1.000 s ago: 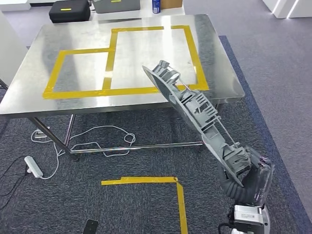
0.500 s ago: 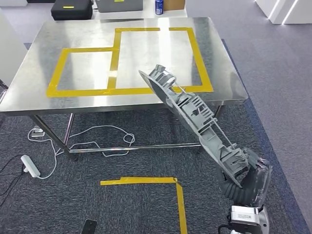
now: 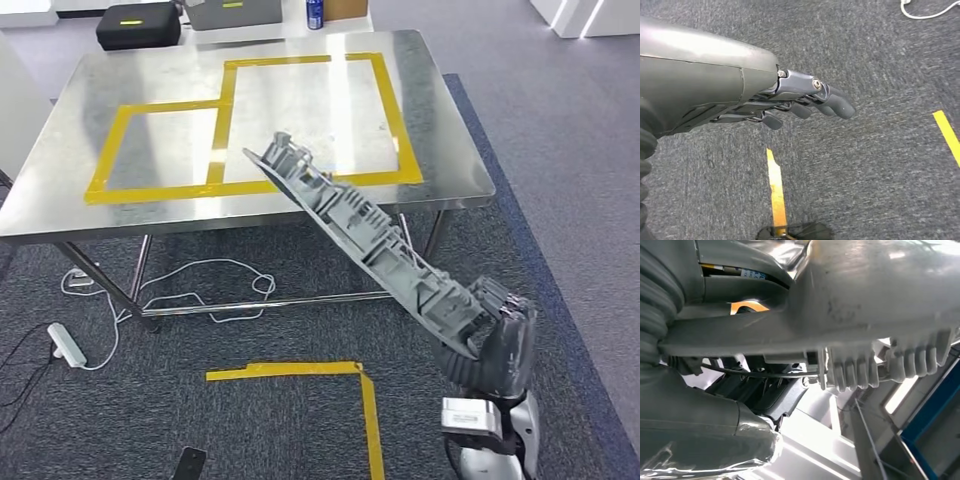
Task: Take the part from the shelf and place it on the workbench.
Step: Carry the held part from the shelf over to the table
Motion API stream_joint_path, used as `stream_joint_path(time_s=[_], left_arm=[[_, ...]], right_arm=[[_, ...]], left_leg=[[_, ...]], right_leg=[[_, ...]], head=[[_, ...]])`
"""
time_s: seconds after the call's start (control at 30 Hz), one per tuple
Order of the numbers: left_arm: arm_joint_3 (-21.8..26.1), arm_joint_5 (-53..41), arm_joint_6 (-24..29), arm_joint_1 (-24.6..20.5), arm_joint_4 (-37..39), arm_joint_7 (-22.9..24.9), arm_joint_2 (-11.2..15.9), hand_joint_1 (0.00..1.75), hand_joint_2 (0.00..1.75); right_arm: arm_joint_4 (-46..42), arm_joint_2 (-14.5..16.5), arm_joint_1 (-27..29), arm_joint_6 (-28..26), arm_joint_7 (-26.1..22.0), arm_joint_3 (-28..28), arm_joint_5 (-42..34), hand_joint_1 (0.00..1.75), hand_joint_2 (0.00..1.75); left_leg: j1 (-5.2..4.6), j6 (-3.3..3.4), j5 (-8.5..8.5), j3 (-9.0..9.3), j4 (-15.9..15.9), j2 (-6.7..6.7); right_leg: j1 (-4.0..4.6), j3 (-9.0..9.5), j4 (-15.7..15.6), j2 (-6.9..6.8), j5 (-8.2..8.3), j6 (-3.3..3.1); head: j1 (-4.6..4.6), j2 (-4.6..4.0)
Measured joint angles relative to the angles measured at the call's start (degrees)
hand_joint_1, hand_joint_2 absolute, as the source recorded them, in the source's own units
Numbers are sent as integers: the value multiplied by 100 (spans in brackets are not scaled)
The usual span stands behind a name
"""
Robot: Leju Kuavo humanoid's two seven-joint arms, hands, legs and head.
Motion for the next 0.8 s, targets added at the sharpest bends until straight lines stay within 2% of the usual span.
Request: stream_joint_path(time_s=[0.07,0.1,0.13,0.17,0.23,0.27,0.33,0.43,0.5,0.57,0.6,0.63,0.67,0.7,0.73,0.8], left_arm=[[-8,-26,-11,-18,0,20,-1,0,175],[-9,-27,-15,-19,0,26,0,0,175],[-9,-28,-18,-18,0,31,1,0,175],[-9,-32,-20,-18,0,35,2,0,175],[-14,-58,-23,-26,0,43,4,0,175],[-20,-82,-26,-36,0,49,4,0,175],[-48,-140,-44,-67,0,72,5,0,175],[-117,-224,-76,-106,0,102,-2,0,175],[-167,-267,-94,-139,0,126,-10,0,175],[-205,-304,-108,-173,0,159,-13,0,175],[-222,-317,-115,-182,0,175,-13,0,175],[-239,-324,-120,-186,0,187,-11,0,175],[-256,-325,-125,-187,0,194,-11,0,175],[-273,-326,-128,-189,0,196,-11,0,175],[-288,-327,-131,-192,0,196,-12,0,175],[-311,-328,-133,-199,0,196,-12,0,175]], right_arm=[[112,0,-201,-4,82,20,106,175,175],[156,1,-260,-5,100,26,124,175,175],[193,1,-302,-8,109,30,136,175,175],[229,1,-337,-13,119,35,155,175,175],[294,0,-418,-39,167,52,267,175,175],[329,0,-483,-60,212,67,366,175,175],[439,1,-682,-107,334,111,624,175,175],[662,2,-1034,-136,532,196,929,175,175],[804,2,-1260,-144,625,260,1062,175,175],[953,3,-1451,-162,692,328,1153,175,175],[1025,4,-1517,-173,724,363,1186,175,175],[1087,4,-1565,-183,754,393,1210,175,175],[1139,4,-1600,-191,781,421,1226,175,175],[1186,4,-1633,-196,808,446,1237,175,175],[1223,4,-1666,-200,830,469,1242,175,175],[1274,8,-1729,-221,863,510,1244,175,175]], left_leg=[[5,-29,-338,-330,720,0],[6,-31,-407,-453,981,0],[5,-23,-366,-495,1064,-1],[4,-7,-228,-446,953,-1],[-6,54,176,-141,301,-7],[-13,87,308,10,-28,-11],[-32,132,361,144,-379,-17],[-22,188,374,152,-482,-16],[1,237,406,168,-528,-13],[-2,257,410,167,-526,-9],[-5,258,410,167,-525,-8],[-7,259,410,169,-524,-8],[-7,258,409,171,-523,-10],[-7,256,408,176,-522,-13],[-8,248,404,179,-519,-17],[-32,214,400,161,-503,-22]], right_leg=[[9,-7,1,0,3,-25],[16,-7,2,0,3,-27],[22,-6,3,3,2,-28],[28,-2,3,8,2,-28],[39,7,4,19,2,-25],[51,-2,13,28,2,-17],[63,-54,26,40,18,22],[58,-121,52,37,7,110],[53,-291,389,27,-196,156],[40,-635,1116,19,-526,190],[35,-792,1443,17,-632,202],[34,-875,1606,16,-644,211],[32,-863,1574,14,-563,212],[29,-732,1301,9,-383,208],[27,-535,890,-4,-189,199],[38,-168,199,-25,34,168]], head=[[-12,0],[-10,0],[-10,0],[-11,0],[-9,0],[-8,0],[-5,0],[-2,0],[18,0],[31,0],[31,0],[31,0],[33,0],[32,0],[33,0],[28,0]])
